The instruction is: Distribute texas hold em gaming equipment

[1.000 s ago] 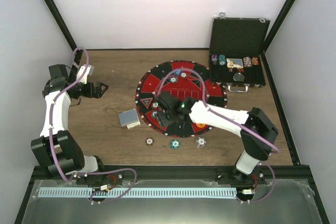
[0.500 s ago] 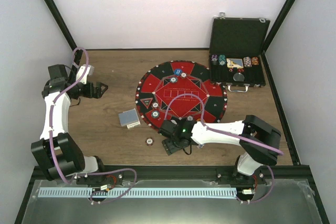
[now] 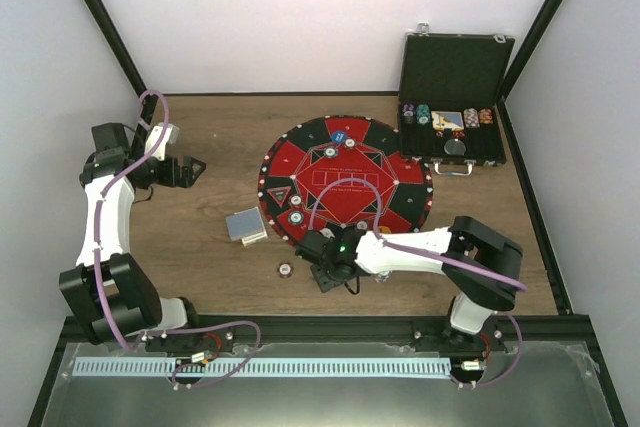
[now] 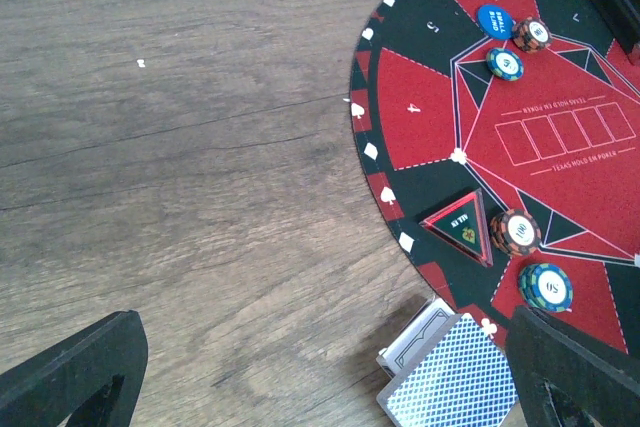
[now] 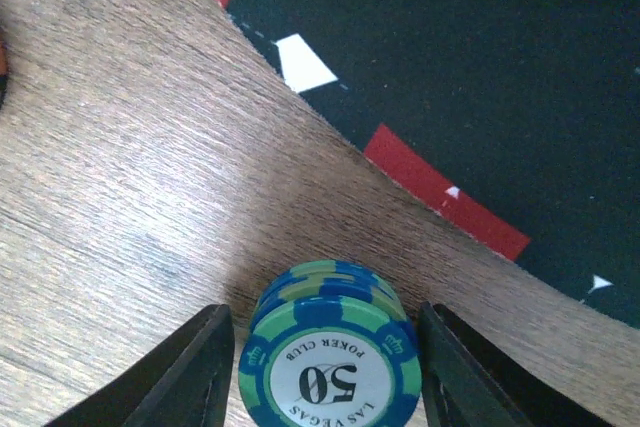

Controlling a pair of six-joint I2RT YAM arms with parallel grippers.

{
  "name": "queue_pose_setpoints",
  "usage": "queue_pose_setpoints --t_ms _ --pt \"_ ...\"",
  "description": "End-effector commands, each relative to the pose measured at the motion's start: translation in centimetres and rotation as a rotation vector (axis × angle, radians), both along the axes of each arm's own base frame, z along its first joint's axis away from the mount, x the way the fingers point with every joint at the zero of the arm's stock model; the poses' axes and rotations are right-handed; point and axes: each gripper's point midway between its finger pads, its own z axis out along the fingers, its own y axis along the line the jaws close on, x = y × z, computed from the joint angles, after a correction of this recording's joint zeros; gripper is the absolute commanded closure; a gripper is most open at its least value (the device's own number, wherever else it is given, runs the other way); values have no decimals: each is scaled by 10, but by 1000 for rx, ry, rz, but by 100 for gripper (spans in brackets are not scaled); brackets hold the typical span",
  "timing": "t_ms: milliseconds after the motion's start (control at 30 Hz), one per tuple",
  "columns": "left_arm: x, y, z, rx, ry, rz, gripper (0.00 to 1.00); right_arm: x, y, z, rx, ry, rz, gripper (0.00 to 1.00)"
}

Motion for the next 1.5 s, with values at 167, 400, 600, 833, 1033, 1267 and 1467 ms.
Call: queue_pose_setpoints --t_ms 167,400,600,833,1033,1267,1467 --pt "-2 -1 6 8 -25 -17 0 9 9 14 -7 -43 8 51" --pt "-2 -1 7 6 -26 -16 0 9 8 13 -13 -44 9 59" --pt "-2 -1 7 9 -28 -15 0 7 3 7 -40 -37 10 56" --pt "-1 -1 8 8 -29 -14 0 6 6 9 -26 -31 20 55" --pt "-1 0 9 10 -31 -13 0 4 6 7 -28 -19 30 50" --pt "-1 0 9 7 -30 -11 0 5 7 11 -22 -26 29 58" --pt "1 1 11 13 -34 -7 0 6 7 13 -22 -33 31 78"
